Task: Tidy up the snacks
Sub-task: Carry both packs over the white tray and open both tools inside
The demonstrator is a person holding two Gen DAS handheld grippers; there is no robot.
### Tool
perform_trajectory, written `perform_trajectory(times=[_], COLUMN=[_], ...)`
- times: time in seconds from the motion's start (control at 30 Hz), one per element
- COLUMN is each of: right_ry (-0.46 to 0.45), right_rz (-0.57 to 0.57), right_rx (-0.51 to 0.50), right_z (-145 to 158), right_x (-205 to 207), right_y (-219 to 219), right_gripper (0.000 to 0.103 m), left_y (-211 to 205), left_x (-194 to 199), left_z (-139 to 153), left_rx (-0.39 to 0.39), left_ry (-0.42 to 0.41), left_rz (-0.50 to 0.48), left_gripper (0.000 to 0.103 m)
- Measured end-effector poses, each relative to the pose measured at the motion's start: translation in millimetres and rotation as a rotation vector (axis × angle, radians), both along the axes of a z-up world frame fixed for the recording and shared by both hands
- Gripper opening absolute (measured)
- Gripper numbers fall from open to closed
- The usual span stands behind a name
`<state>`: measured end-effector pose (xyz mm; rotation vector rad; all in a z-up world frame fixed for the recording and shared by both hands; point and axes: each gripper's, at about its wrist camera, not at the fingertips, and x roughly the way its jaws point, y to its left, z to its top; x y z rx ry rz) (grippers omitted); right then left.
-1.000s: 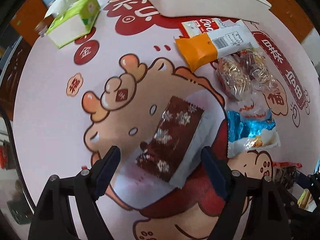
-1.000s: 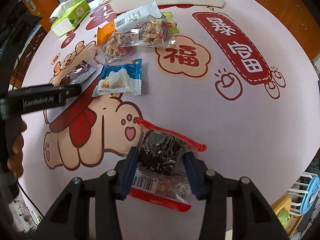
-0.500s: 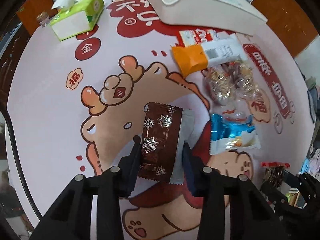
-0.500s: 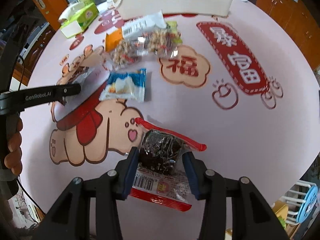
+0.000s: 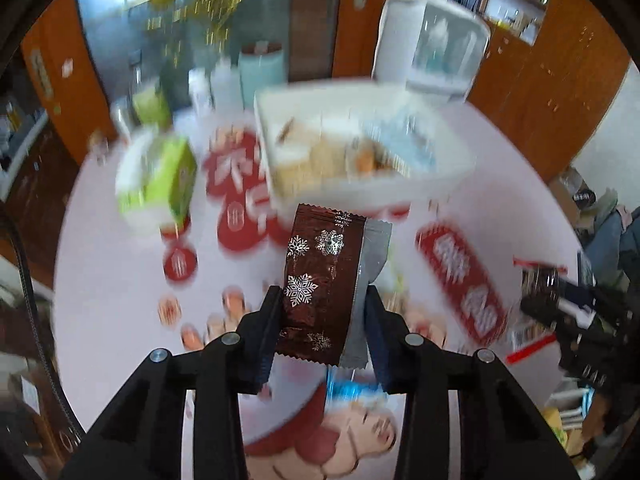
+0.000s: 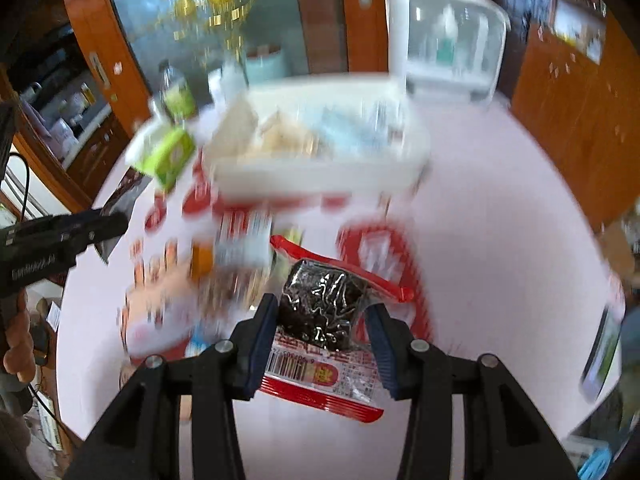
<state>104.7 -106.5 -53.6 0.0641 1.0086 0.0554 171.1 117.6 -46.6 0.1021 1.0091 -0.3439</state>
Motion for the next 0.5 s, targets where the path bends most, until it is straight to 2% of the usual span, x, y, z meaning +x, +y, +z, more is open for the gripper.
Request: perform_trajectory(times=[0.17, 0.3, 0.4, 0.5], right_ry=[-0.141, -0.219, -0.230, -0.212], right_rz=[0.038, 0.048, 0.054, 0.060], right_rx=[-0.018, -0.008, -0.023, -0.051], right_z=[67.6, 107.1, 119.0, 115.5], right_x=[67.4, 122.2, 163.2, 198.7], right_y=[-35.2, -53.7, -57.6, -55.6], right_gripper=[0.045, 0.046, 0.046, 0.046], left_y=[-34.5, -56.2, -66.9, -79.1], left_x=[48.6, 91.2, 120.8, 146.9], left_z=[56.7, 88.8, 101.6, 103.9], left_rx=[0.019, 0.039, 0.026, 0.045], left_ry=[-0.087, -0.152, -0.156, -0.166], left_rz=[0.038, 0.081, 0.109, 0.134], left_gripper=[0.038, 0.039, 0.039, 0.039])
